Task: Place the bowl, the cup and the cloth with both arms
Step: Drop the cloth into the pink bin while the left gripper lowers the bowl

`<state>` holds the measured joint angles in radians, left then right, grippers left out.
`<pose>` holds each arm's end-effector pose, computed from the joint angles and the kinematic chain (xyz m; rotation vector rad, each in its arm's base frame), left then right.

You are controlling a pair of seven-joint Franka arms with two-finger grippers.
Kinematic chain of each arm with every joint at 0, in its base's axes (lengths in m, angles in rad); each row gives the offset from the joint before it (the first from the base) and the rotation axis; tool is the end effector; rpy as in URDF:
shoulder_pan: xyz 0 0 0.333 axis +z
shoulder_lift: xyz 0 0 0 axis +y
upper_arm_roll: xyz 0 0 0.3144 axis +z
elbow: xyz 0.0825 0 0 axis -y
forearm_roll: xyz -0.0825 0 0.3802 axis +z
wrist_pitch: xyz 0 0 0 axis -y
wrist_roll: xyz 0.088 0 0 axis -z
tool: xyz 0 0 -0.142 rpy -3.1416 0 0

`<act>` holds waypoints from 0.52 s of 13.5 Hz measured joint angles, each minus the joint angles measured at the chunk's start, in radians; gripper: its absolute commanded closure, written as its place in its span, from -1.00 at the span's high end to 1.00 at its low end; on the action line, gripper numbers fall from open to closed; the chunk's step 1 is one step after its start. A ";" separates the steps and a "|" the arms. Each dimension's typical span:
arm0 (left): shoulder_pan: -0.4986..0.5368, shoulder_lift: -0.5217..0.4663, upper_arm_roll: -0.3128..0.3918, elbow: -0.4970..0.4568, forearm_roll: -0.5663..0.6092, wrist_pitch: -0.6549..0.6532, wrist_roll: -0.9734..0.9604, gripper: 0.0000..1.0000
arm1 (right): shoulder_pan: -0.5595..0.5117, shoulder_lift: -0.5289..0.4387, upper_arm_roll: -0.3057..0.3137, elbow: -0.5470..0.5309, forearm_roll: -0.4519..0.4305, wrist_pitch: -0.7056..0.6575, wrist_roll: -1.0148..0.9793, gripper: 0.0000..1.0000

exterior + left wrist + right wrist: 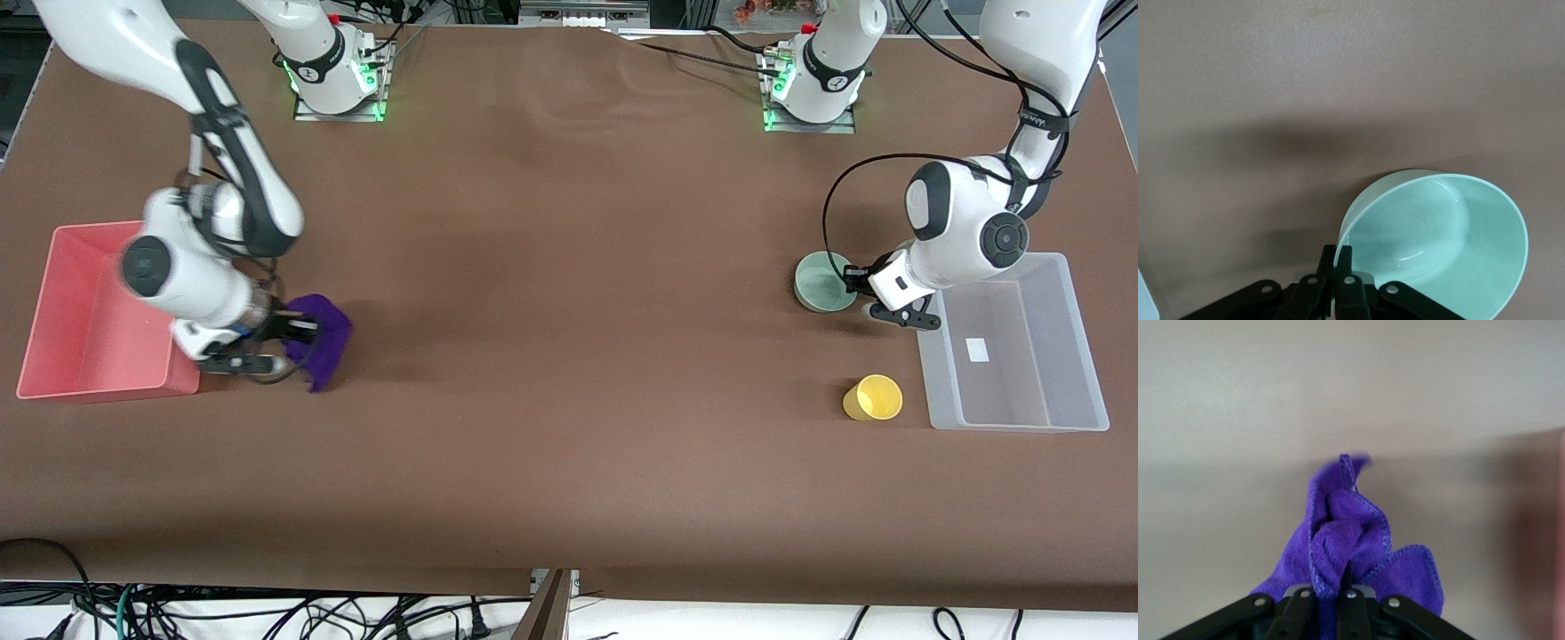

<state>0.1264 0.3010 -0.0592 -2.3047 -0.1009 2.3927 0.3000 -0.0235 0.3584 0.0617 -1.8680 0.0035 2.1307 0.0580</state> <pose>0.4925 0.0283 0.1670 3.0030 -0.2268 -0.2949 0.6129 0.0224 0.2827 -3.1177 0.0385 0.1500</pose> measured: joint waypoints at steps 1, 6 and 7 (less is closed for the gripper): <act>0.000 0.000 -0.003 0.034 0.000 -0.050 0.000 -1.00 | -0.002 -0.026 -0.045 0.083 0.000 -0.149 -0.059 -1.00; 0.002 -0.006 -0.010 0.426 0.009 -0.534 0.026 -1.00 | -0.028 -0.025 -0.349 0.208 -0.001 -0.341 -0.510 -1.00; 0.005 -0.006 -0.007 0.479 0.039 -0.571 0.053 -1.00 | -0.043 -0.001 -0.388 0.207 0.001 -0.313 -0.584 -1.00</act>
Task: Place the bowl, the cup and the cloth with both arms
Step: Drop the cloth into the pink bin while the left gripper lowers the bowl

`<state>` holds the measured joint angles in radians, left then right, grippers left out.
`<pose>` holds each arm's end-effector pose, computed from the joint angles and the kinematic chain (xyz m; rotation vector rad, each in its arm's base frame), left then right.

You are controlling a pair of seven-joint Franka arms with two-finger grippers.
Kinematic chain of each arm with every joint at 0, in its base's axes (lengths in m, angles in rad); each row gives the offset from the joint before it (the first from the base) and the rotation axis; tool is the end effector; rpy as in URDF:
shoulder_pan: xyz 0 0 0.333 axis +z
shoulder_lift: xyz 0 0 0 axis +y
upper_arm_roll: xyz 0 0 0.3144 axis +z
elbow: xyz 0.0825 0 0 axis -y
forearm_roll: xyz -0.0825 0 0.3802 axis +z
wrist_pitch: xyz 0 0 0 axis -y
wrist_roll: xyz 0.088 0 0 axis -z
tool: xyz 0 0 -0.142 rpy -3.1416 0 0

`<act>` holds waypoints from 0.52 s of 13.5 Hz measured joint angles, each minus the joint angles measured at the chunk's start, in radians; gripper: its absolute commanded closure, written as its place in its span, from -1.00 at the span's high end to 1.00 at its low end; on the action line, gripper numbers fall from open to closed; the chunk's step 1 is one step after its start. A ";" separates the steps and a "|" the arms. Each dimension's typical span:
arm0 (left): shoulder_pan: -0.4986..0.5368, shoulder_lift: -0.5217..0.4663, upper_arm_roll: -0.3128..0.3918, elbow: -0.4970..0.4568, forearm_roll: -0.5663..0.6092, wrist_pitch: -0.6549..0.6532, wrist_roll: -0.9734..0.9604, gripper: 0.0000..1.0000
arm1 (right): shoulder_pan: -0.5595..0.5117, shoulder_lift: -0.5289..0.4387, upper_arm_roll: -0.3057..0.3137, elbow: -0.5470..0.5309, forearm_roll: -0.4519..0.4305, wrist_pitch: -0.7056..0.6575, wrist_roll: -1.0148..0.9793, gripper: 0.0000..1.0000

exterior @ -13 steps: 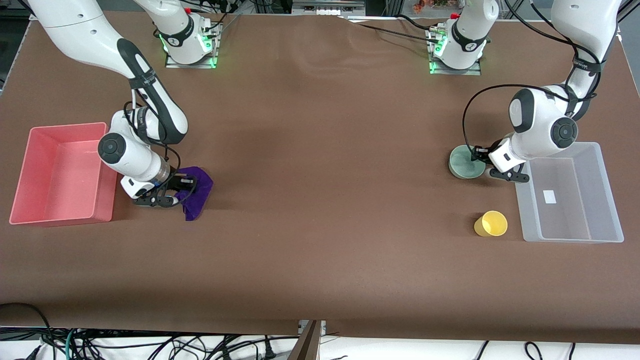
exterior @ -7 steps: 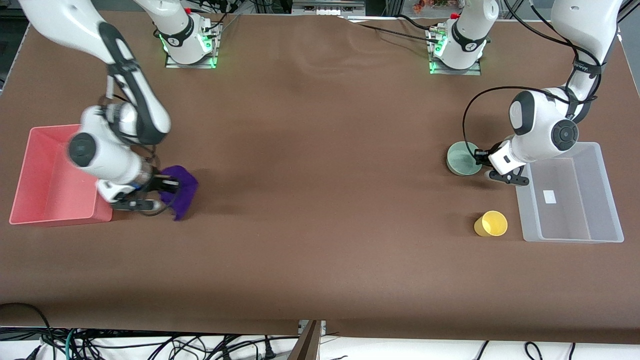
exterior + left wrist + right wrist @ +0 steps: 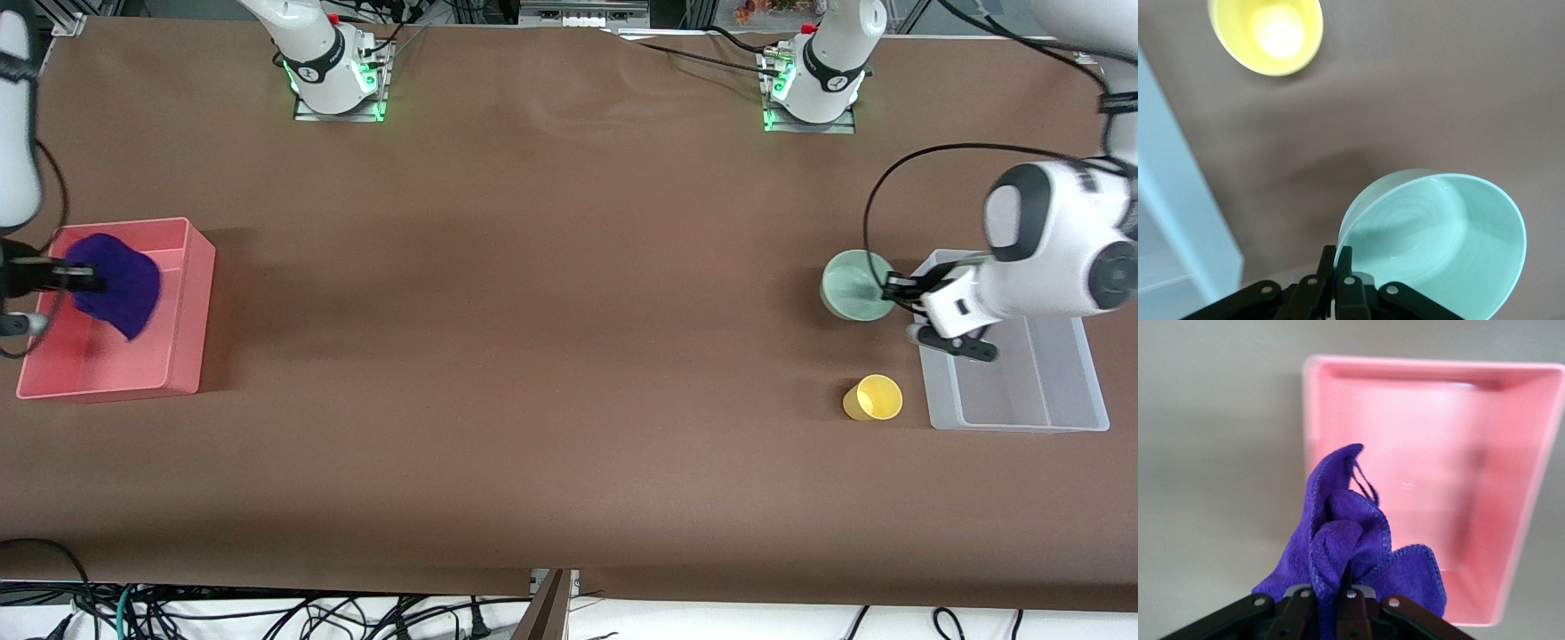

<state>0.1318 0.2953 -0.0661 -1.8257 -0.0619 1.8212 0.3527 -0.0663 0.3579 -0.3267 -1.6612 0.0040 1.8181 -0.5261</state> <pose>0.5791 0.0323 0.3203 2.9504 -0.3897 -0.4151 0.5816 -0.2240 0.3621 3.0983 0.2184 -0.3308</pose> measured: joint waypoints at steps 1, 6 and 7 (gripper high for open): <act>0.006 0.000 0.002 0.037 0.038 -0.016 0.028 -1.00 | -0.017 0.030 -0.024 -0.001 0.002 0.032 -0.052 -1.00; 0.114 0.045 0.015 0.141 0.186 -0.020 0.256 -1.00 | -0.050 0.164 -0.038 -0.013 0.044 0.152 -0.109 -1.00; 0.151 0.076 0.016 0.170 0.188 -0.020 0.321 -1.00 | -0.050 0.182 -0.038 -0.013 0.053 0.158 -0.109 -0.25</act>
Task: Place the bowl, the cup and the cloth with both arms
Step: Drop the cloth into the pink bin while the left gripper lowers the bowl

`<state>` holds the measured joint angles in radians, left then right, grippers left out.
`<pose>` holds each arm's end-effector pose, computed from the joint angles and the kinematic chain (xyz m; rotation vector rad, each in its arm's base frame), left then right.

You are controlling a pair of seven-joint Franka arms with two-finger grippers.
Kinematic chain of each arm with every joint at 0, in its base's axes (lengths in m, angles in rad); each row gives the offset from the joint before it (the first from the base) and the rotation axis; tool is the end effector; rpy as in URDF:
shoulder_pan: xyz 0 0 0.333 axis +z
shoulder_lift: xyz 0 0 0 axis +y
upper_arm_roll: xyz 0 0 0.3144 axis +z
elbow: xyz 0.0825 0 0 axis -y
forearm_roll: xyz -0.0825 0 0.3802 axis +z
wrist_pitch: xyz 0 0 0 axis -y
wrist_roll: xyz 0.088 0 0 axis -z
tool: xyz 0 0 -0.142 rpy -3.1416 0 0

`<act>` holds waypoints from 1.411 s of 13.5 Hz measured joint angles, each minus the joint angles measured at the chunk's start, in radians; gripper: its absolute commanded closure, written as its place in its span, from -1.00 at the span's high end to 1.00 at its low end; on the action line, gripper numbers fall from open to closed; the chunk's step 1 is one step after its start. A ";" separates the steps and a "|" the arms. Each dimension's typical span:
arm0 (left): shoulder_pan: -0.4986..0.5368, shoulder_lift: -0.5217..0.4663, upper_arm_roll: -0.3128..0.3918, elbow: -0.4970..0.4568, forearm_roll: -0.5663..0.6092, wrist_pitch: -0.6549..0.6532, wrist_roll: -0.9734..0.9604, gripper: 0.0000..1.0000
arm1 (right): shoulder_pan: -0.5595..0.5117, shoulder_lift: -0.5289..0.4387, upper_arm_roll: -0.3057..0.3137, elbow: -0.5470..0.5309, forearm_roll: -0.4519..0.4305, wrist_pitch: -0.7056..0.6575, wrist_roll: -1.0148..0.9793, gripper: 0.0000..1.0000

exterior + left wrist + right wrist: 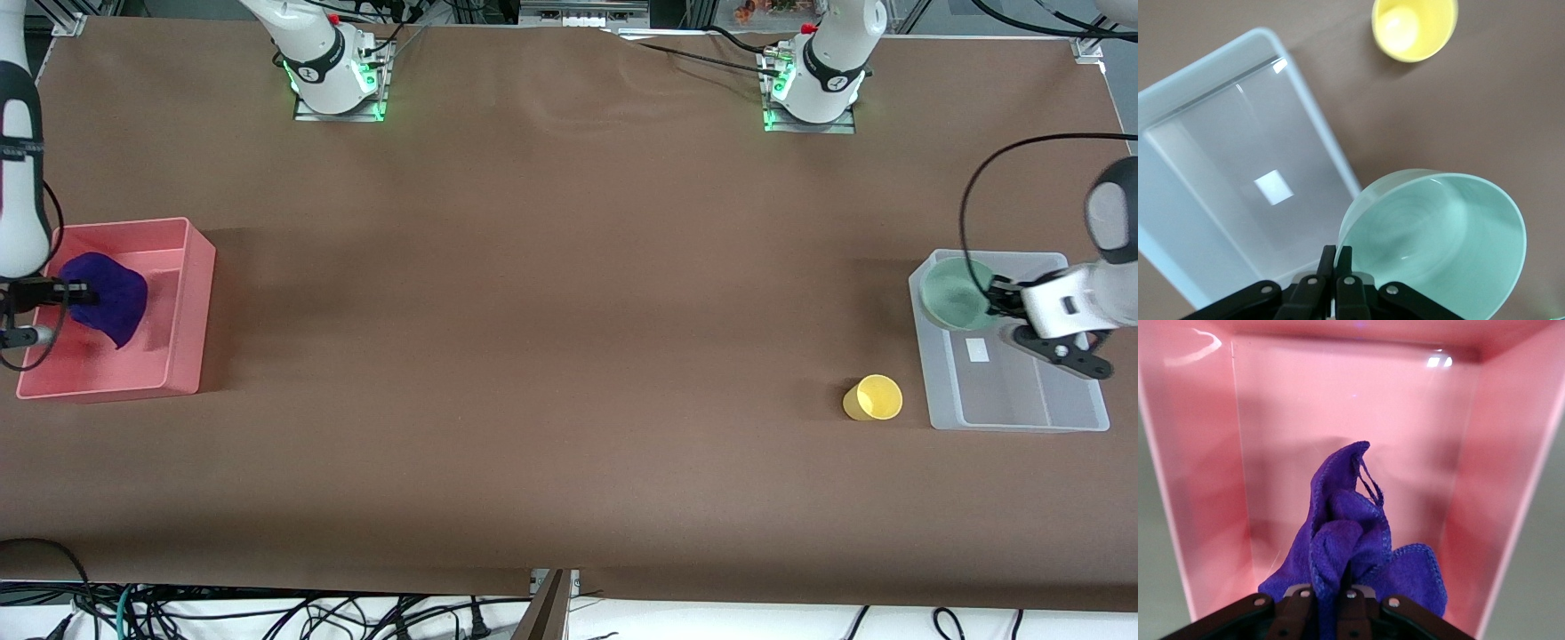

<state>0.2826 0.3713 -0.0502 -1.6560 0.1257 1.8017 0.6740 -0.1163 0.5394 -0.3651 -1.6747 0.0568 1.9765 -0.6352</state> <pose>0.6022 0.1602 0.3452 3.0194 -0.7435 -0.3840 0.5780 -0.2765 0.2589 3.0978 0.2404 -0.3816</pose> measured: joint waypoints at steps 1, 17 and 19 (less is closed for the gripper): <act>0.036 0.035 0.001 0.027 0.000 0.001 0.059 -1.00 | 0.000 0.012 -0.001 0.000 0.004 0.004 0.000 0.90; 0.226 0.317 -0.029 0.141 -0.003 0.207 0.235 1.00 | 0.026 -0.197 0.277 0.190 -0.070 -0.289 0.303 1.00; 0.221 0.273 -0.079 0.185 -0.005 0.135 0.211 1.00 | 0.031 -0.262 0.362 0.200 -0.120 -0.303 0.330 1.00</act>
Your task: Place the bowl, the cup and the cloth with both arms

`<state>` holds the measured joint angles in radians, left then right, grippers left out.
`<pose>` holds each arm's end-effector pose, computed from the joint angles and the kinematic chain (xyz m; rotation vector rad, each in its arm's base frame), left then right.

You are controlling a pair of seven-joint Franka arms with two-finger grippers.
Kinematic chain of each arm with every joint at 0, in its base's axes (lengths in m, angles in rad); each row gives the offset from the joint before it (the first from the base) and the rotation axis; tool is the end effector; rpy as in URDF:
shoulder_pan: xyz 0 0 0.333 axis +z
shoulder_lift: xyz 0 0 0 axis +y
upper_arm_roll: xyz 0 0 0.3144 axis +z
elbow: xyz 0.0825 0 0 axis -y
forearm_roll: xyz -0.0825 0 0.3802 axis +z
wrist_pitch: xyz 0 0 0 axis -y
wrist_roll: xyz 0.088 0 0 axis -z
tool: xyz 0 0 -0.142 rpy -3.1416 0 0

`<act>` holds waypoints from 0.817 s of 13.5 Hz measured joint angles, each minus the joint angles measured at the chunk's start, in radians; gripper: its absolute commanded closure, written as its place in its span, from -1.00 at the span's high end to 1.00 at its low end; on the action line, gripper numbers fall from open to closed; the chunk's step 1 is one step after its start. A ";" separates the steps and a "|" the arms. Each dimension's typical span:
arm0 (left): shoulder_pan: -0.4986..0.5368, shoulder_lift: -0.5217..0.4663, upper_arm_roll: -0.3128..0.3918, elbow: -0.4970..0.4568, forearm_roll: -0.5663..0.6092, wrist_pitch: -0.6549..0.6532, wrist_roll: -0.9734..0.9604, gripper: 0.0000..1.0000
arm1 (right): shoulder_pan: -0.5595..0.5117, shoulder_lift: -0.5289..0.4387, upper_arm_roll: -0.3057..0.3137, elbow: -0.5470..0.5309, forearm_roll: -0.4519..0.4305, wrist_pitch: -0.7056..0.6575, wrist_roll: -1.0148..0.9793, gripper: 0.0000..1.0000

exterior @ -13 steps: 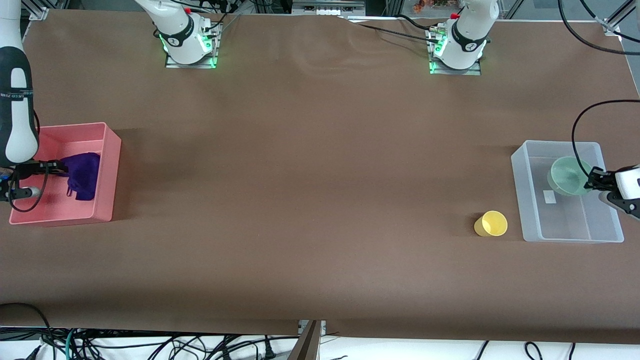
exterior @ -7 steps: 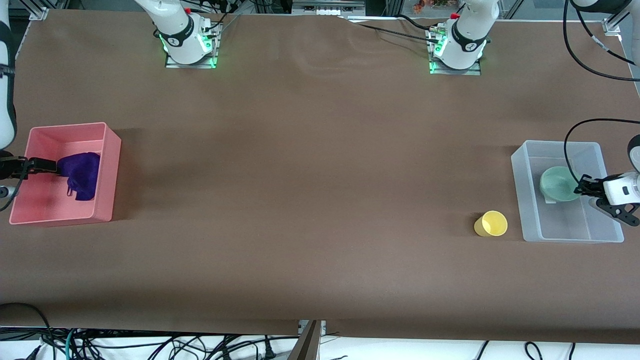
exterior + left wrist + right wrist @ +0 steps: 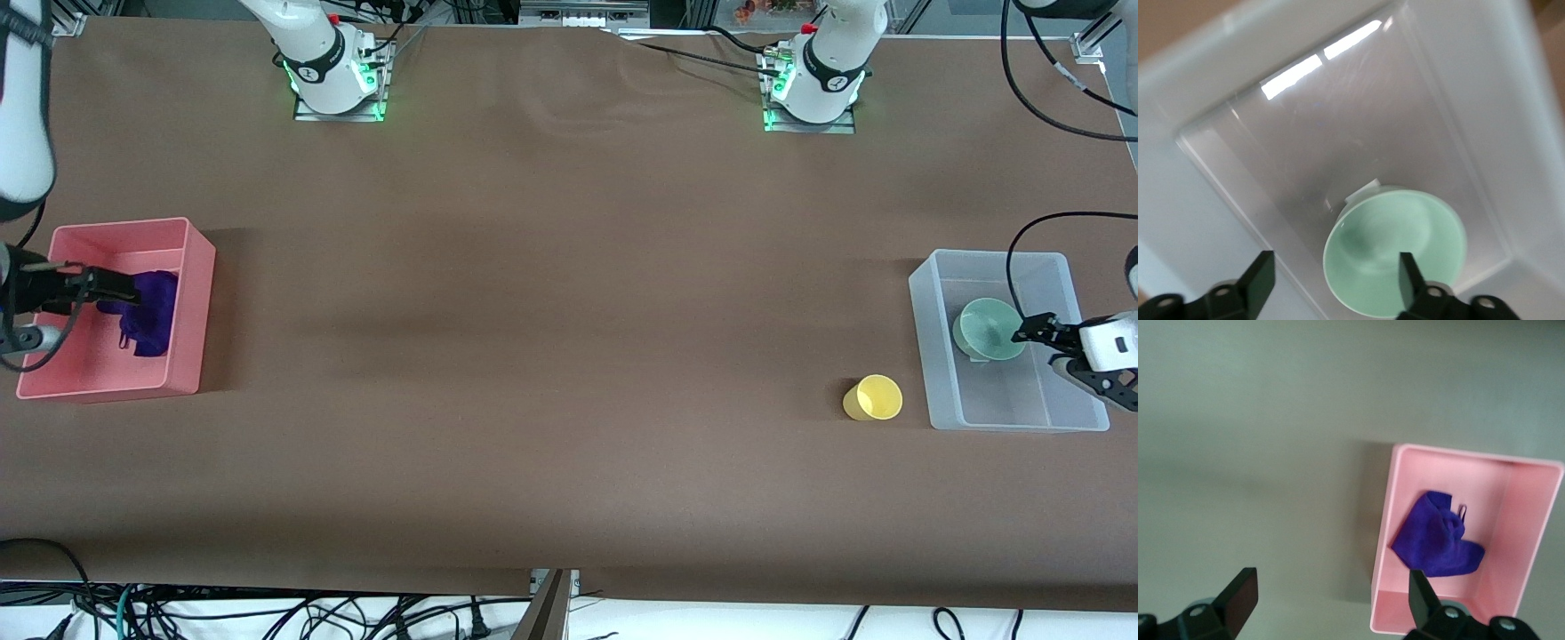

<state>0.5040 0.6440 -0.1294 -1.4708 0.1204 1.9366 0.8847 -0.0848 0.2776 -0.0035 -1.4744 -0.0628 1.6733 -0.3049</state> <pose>0.6283 0.2726 0.2560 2.9420 -0.8205 -0.2389 0.6278 -0.0637 0.4772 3.0723 0.3480 -0.1385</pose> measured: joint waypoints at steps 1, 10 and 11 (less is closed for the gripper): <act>-0.011 -0.025 -0.029 0.029 0.000 -0.052 -0.044 1.00 | 0.002 -0.032 0.019 0.000 -0.004 -0.005 0.003 1.00; -0.314 0.056 -0.052 0.118 0.001 0.012 -0.490 1.00 | -0.005 -0.135 0.028 -0.001 -0.017 0.003 0.001 1.00; -0.311 0.081 -0.047 0.119 0.001 0.030 -0.489 1.00 | -0.005 -0.143 0.032 -0.001 -0.028 -0.012 0.003 1.00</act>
<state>0.1934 0.7246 -0.1760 -1.3520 0.1212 1.9663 0.3961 -0.0899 0.1346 0.0285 -1.4753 -0.0905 1.6611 -0.3017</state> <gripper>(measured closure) 0.000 0.000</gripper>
